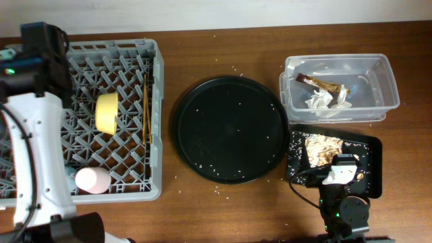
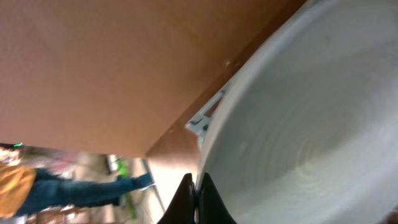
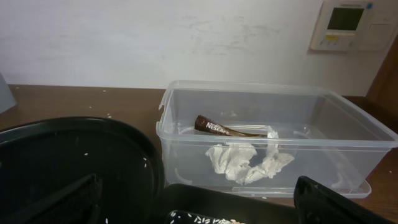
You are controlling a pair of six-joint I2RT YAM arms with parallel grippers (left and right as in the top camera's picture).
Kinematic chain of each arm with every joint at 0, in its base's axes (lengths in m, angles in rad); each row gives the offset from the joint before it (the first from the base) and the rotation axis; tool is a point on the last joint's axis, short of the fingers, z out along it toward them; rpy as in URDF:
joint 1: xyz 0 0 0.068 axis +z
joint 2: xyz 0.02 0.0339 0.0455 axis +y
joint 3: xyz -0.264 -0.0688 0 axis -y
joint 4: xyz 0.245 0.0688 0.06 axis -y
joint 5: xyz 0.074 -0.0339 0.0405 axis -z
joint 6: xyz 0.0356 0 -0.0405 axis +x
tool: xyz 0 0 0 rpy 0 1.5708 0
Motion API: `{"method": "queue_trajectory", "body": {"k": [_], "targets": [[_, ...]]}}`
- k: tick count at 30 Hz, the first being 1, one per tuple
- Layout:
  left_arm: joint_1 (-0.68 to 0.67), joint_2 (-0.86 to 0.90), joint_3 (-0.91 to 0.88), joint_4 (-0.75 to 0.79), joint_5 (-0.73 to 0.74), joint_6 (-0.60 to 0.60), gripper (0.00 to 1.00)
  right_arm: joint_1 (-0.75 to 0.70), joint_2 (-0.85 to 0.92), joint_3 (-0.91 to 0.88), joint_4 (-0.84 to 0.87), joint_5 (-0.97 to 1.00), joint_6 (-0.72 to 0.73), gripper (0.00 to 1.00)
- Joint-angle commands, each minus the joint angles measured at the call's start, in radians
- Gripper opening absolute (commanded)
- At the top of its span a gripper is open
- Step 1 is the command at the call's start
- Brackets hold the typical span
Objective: Sort waste into correct bins and load items into the dishwasher rack
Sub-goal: 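Grasp the white plate with left gripper and stand it in the rack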
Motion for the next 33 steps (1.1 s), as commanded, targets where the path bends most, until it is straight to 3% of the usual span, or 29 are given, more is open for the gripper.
{"method": "queue_trajectory", "body": {"k": [1, 5, 11, 15, 17, 19, 22, 25, 28, 33], "targets": [[0.035, -0.003, -0.299, 0.193, -0.239, -0.089, 0.0, -0.007, -0.004, -0.007, -0.005, -0.002, 0.008, 0.99], [0.035, -0.003, -0.481, 0.372, -0.209, -0.084, 0.0, -0.007, -0.004, -0.007, -0.005, -0.002, 0.008, 0.98], [0.032, -0.003, -0.527, 0.443, -0.105, -0.067, 0.0, -0.007, -0.004, -0.007, -0.005, -0.002, 0.008, 0.99], [0.025, -0.006, -0.526, 0.683, -0.085, 0.239, 0.0, -0.007, -0.004, -0.007, -0.005, -0.002, 0.008, 0.98], [0.01, -0.011, -0.525, 0.691, -0.061, 0.259, 0.0, -0.007, -0.004, -0.007, -0.005, -0.002, 0.008, 0.98], [-0.035, -0.064, -0.518, 0.752, -0.064, 0.37, 0.0, -0.007, -0.004, -0.007, -0.005, -0.002, 0.008, 0.98], [-0.028, -0.079, -0.518, 0.748, 0.076, 0.377, 0.0, -0.007, -0.004, -0.007, -0.005, -0.002, 0.008, 0.98], [-0.051, -0.091, -0.517, 0.8, 0.009, 0.416, 0.0, -0.007, -0.004, -0.007, -0.005, -0.002, 0.008, 0.98], [-0.052, -0.094, -0.519, 0.75, 0.058, 0.417, 0.0, -0.007, -0.004, -0.007, -0.005, -0.002, 0.008, 0.98], [0.006, -0.084, -0.531, 0.793, 0.071, 0.417, 0.0, -0.007, -0.004, -0.007, -0.005, -0.002, 0.008, 0.98]]}}
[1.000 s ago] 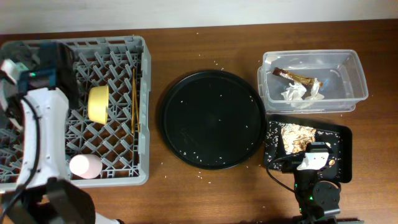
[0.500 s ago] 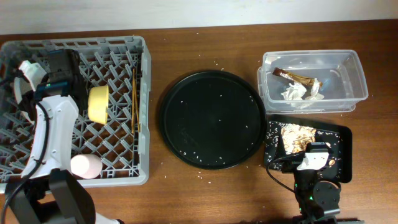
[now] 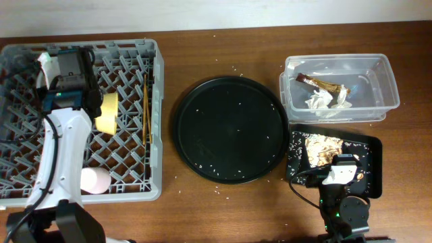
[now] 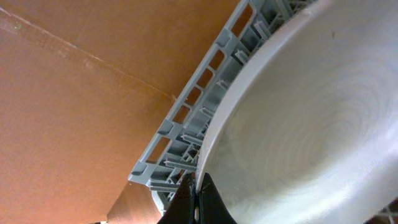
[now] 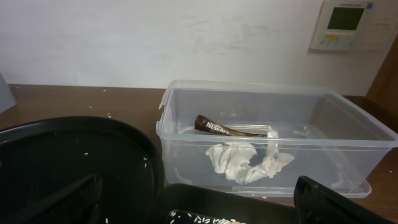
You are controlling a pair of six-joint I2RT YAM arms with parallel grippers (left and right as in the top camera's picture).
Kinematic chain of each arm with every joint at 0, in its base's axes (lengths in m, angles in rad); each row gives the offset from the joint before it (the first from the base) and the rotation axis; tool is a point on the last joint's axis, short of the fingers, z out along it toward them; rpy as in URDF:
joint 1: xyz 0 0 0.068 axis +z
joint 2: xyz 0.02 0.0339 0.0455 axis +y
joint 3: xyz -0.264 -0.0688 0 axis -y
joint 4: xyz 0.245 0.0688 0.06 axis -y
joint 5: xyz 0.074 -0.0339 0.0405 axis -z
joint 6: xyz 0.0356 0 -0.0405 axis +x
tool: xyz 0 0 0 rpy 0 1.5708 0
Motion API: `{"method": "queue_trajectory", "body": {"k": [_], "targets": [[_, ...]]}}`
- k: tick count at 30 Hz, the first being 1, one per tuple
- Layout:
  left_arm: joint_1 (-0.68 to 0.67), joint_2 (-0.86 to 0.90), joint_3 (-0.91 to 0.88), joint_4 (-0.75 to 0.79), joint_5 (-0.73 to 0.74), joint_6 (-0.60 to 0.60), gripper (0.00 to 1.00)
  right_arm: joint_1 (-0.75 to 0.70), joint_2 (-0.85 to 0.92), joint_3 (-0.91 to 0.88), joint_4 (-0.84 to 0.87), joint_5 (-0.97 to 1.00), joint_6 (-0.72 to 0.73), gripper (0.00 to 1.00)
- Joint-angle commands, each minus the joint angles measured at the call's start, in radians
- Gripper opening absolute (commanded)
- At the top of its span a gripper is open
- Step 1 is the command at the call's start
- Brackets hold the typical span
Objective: Sort waste into correct bins and load items into the dishwasher rack
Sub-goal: 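Grasp the white plate with left gripper and stand it in the rack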
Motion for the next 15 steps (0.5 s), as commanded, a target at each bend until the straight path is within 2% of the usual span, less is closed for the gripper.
{"method": "queue_trajectory", "body": {"k": [1, 2, 4, 5, 7, 9, 11, 12, 14, 15], "targets": [[0.069, -0.019, -0.006, 0.021, 0.003, 0.009, 0.0, -0.007, -0.004, -0.007, -0.005, -0.002, 0.006, 0.98], [0.088, -0.019, -0.006, 0.021, 0.018, 0.009, 0.0, -0.007, -0.004, -0.007, -0.005, -0.002, 0.006, 0.99], [0.118, -0.011, -0.008, 0.014, 0.159, 0.052, 0.0, -0.007, -0.004, -0.007, -0.005, -0.002, 0.006, 0.98], [0.121, 0.003, -0.013, 0.01, 0.178, 0.058, 0.0, -0.007, -0.004, -0.007, -0.005, -0.002, 0.006, 0.98], [0.121, 0.05, -0.043, 0.01, 0.177, 0.058, 0.0, -0.007, -0.004, -0.007, -0.005, -0.002, 0.006, 0.98], [0.121, 0.055, -0.049, 0.01, 0.146, 0.047, 0.09, -0.007, -0.004, -0.007, -0.005, -0.002, 0.006, 0.98], [0.119, 0.03, -0.047, 0.01, 0.13, 0.047, 0.1, -0.007, -0.004, -0.007, -0.005, -0.002, 0.006, 0.98], [0.114, -0.006, -0.046, 0.001, 0.142, 0.047, 0.19, -0.007, -0.004, -0.007, -0.005, -0.002, 0.006, 0.99], [0.063, -0.087, -0.043, -0.063, 0.21, 0.036, 0.83, -0.007, -0.004, -0.007, -0.005, -0.002, 0.006, 0.99], [0.035, -0.124, -0.042, -0.091, 0.239, 0.007, 0.93, -0.007, -0.004, -0.007, -0.005, -0.002, 0.006, 0.98]]}}
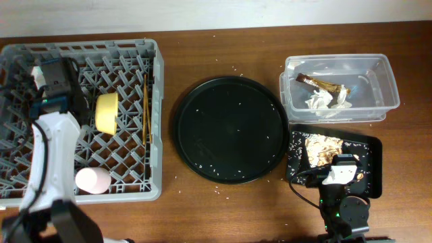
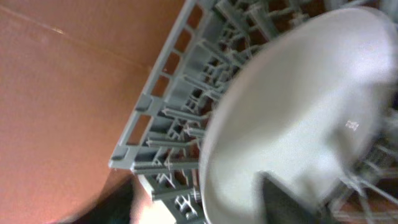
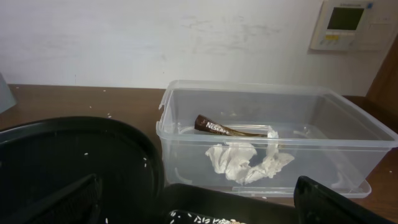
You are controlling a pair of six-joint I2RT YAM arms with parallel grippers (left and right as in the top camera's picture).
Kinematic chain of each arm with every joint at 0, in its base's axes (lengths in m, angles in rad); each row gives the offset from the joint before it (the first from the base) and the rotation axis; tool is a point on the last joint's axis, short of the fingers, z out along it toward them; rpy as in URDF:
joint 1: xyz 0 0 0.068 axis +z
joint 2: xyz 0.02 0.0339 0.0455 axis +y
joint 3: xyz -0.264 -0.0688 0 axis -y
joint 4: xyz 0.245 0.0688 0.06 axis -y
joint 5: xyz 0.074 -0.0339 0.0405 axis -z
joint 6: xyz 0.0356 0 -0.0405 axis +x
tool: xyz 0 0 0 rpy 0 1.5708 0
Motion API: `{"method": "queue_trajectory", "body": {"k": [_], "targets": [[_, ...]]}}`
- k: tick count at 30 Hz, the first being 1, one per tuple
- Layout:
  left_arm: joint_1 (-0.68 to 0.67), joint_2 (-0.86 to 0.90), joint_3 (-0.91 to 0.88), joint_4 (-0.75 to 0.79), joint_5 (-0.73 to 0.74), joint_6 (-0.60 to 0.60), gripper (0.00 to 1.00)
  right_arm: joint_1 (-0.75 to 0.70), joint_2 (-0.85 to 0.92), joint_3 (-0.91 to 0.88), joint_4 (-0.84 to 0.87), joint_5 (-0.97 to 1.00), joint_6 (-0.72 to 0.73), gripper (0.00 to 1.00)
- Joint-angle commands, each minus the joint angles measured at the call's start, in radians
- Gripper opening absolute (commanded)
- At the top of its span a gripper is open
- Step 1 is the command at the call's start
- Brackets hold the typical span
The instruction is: Sort waste into correct bins and load items into the dishwasher rack
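A white plate (image 2: 292,118) stands on edge among the tines of the grey dishwasher rack (image 1: 128,50), at its back left. My left gripper (image 2: 196,208) is right at the plate's lower rim. Its two dark, blurred fingers are spread apart, one (image 2: 283,199) in front of the plate and the other off to the left, so it is open. From overhead the left gripper (image 1: 57,79) is over that corner of the rack. At the front right my right gripper (image 3: 199,208) rests open and empty above the black food tray (image 1: 372,162).
The rack also holds a yellow bowl (image 1: 106,111), a pink cup (image 1: 92,179) and wooden chopsticks (image 1: 146,108). A round black tray (image 1: 231,129) scattered with rice lies mid-table. A clear bin (image 1: 337,88) holds a sachet (image 3: 224,129) and crumpled tissue (image 3: 245,160).
My left gripper was shut on the plate's rim; now its fingers are apart and the plate stands in the rack's tines. From overhead the left arm has shifted slightly left. The right arm is unchanged.
First my left gripper held the white plate by its rim at the rack's far left, with the table behind it. Then it held the plate over the rack's back-left tines. Now the plate stands in the rack and the gripper is open. The right arm stayed still.
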Motion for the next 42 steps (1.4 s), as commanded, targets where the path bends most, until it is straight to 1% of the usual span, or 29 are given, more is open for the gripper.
{"method": "queue_trajectory", "body": {"k": [1, 2, 3, 4, 5, 6, 7, 9, 10, 13, 15, 16, 17, 18, 19, 21, 22, 23, 24, 25, 28, 29, 30, 33, 36, 42], "targets": [[-0.106, -0.185, 0.008, -0.097, 0.127, -0.08, 0.99, -0.007, -0.004, -0.007, -0.005, -0.002, 0.008, 0.98], [-0.15, -0.239, 0.009, -0.143, 0.191, -0.101, 0.99, -0.007, -0.004, -0.007, -0.005, -0.002, 0.008, 0.99], [-0.225, -0.333, 0.009, -0.224, 0.262, -0.101, 0.99, -0.007, -0.004, -0.007, -0.005, -0.002, 0.008, 0.98], [-0.274, -0.399, 0.009, -0.287, 0.261, -0.102, 0.99, -0.007, -0.004, -0.007, -0.005, -0.002, 0.008, 0.98], [-0.295, -0.435, 0.009, -0.324, 0.261, -0.103, 0.99, -0.007, -0.004, -0.007, -0.005, -0.002, 0.008, 0.98], [-0.332, -0.509, 0.009, -0.403, 0.262, -0.12, 0.99, -0.007, -0.004, -0.007, -0.005, -0.002, 0.008, 0.98], [-0.359, -0.574, 0.009, -0.471, 0.293, -0.12, 0.99, -0.007, -0.004, -0.007, -0.005, -0.002, 0.008, 0.98], [-0.383, -0.683, 0.009, -0.594, 0.555, -0.12, 0.99, -0.007, -0.004, -0.007, -0.005, -0.002, 0.008, 0.98], [-0.383, -0.719, 0.009, -0.653, 0.631, -0.112, 0.99, -0.007, -0.004, -0.007, -0.005, -0.002, 0.008, 0.98], [-0.382, -0.815, 0.009, -0.878, 0.638, -0.097, 0.99, -0.007, -0.004, -0.007, -0.005, -0.002, 0.008, 0.98], [-0.382, -0.854, 0.009, -0.924, 0.638, -0.097, 0.99, -0.007, -0.004, -0.007, -0.005, -0.002, 0.008, 0.99], [-0.382, -0.862, 0.009, -0.924, 0.638, -0.097, 0.99, -0.007, -0.004, -0.007, -0.005, -0.002, 0.008, 0.98], [-0.383, -0.862, 0.008, -0.914, 0.607, -0.082, 0.99, -0.007, -0.004, -0.007, -0.005, -0.002, 0.008, 0.98], [-0.389, -0.865, 0.008, -0.874, 0.585, -0.082, 0.99, -0.007, -0.004, -0.007, -0.005, -0.002, 0.008, 0.98], [-0.393, -0.874, 0.002, -0.77, 0.554, -0.082, 0.99, -0.007, -0.004, -0.007, -0.005, -0.002, 0.008, 0.98], [-0.361, -0.931, -0.084, -0.499, 0.538, -0.081, 0.99, -0.007, -0.004, -0.007, -0.005, -0.002, 0.008, 0.98], [-0.333, -0.988, -0.196, -0.314, 0.566, -0.082, 0.99, -0.007, -0.004, -0.007, -0.005, -0.002, 0.008, 0.98], [-0.302, -1.054, -0.336, -0.135, 0.632, -0.082, 0.99, -0.007, -0.004, -0.007, -0.005, -0.002, 0.008, 0.98], [-0.283, -1.107, -0.452, -0.005, 0.692, -0.082, 0.99, -0.007, -0.004, -0.007, -0.005, -0.002, 0.008, 0.99], [-0.267, -1.179, -0.614, 0.173, 0.751, -0.082, 0.99, -0.007, -0.004, -0.007, -0.005, -0.002, 0.008, 0.99], [-0.267, -1.315, -0.911, 0.462, 0.788, -0.082, 0.99, -0.007, -0.004, -0.007, -0.005, -0.002, 0.008, 0.99], [-0.267, -1.344, -0.972, 0.513, 0.797, -0.082, 0.99, -0.007, -0.004, -0.007, -0.005, -0.002, 0.008, 0.99], [-0.265, -1.392, -1.071, 0.586, 0.804, -0.082, 0.99, -0.007, -0.004, -0.007, -0.005, -0.002, 0.008, 0.98], [-0.26, -1.496, -1.214, 0.637, 0.803, -0.082, 0.99, -0.007, -0.004, -0.007, -0.005, -0.002, 0.008, 0.99], [-0.255, -1.627, -1.34, 0.641, 0.798, -0.078, 0.99, -0.007, -0.004, -0.007, -0.005, -0.002, 0.008, 0.98], [-0.255, -1.629, -1.339, 0.638, 0.8, -0.068, 0.99, -0.007, -0.004, -0.007, -0.005, -0.002, 0.008, 0.98]]}}
